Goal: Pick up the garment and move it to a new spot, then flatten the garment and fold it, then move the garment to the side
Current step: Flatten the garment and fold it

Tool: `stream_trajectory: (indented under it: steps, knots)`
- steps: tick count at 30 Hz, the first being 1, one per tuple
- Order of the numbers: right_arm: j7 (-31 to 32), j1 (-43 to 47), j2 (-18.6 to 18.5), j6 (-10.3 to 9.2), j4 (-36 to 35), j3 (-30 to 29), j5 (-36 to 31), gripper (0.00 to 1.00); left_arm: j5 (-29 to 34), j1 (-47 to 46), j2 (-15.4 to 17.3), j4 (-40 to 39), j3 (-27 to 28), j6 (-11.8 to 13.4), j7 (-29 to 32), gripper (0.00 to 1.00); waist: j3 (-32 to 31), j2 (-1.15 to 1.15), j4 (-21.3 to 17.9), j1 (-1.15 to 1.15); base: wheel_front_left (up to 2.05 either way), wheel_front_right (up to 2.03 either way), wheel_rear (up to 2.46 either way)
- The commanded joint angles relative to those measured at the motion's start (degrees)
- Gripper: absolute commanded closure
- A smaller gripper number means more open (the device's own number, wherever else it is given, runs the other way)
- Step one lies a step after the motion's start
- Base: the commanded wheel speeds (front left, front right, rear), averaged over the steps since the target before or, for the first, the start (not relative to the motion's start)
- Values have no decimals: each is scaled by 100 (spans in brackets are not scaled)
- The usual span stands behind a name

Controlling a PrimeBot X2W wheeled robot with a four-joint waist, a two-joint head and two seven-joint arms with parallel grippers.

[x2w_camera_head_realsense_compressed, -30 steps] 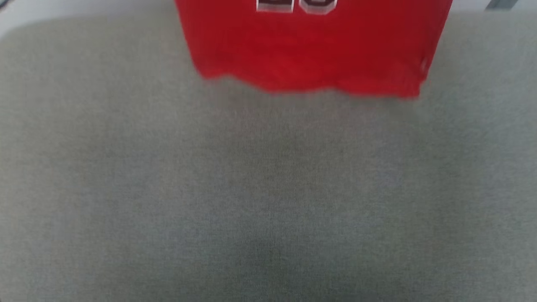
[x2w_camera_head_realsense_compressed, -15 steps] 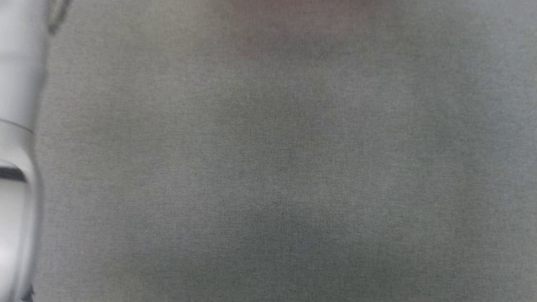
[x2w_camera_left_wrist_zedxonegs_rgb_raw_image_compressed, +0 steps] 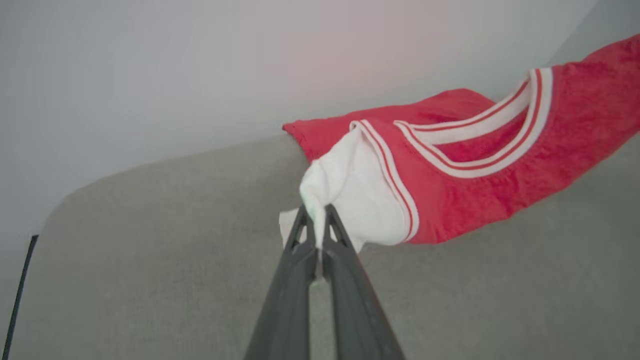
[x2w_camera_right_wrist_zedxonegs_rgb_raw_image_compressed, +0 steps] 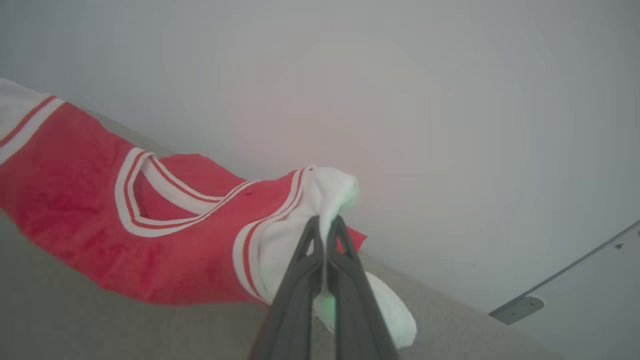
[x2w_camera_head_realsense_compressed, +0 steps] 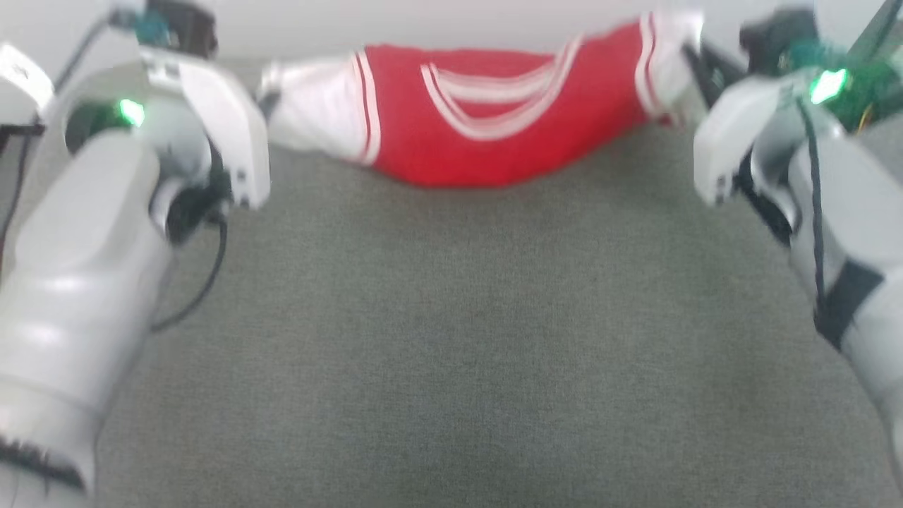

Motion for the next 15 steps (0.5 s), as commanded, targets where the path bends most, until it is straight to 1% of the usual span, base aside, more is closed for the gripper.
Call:
stream_trajectory:
  steps: [1, 3, 6, 8, 11, 13, 15]
  knots:
    - [127, 306, -173, 0, -277, 187, 282, 100, -128, 293, 131, -221, -103, -11, 147, 100, -220, 0, 23, 0, 0, 0, 0]
    - [389, 707, -463, -1, -807, 529, 714, 100, -348, 690, 321, -610, -186, -11, 349, 100, -322, 0, 36, 0, 0, 0, 0]
    - [774, 1285, -1006, 0, -1638, 964, 1261, 100, -527, 1235, 668, -1217, -323, -11, 565, 100, -424, 0, 48, 0, 0, 0, 0]
    - [947, 1620, -1403, -1, -2184, 1113, 1557, 100, -623, 1615, 891, -1565, -353, 1, 696, 100, -457, 0, 45, 0, 0, 0, 0]
    - [1078, 2154, -1760, 0, -2697, 1012, 1940, 100, -766, 2176, 1138, -2041, -323, 240, 772, 100, -487, 0, 19, 0, 0, 0, 0]
    - [1074, 2473, -1894, 0, -2935, 890, 2030, 100, -900, 2532, 1257, -2386, -238, 466, 769, 100, -486, 0, -3, 0, 0, 0, 0]
    - [1021, 2786, -1975, 0, -3103, 708, 2014, 100, -931, 2875, 1397, -2733, -202, 640, 660, 100, -469, 0, -16, 0, 0, 0, 0]
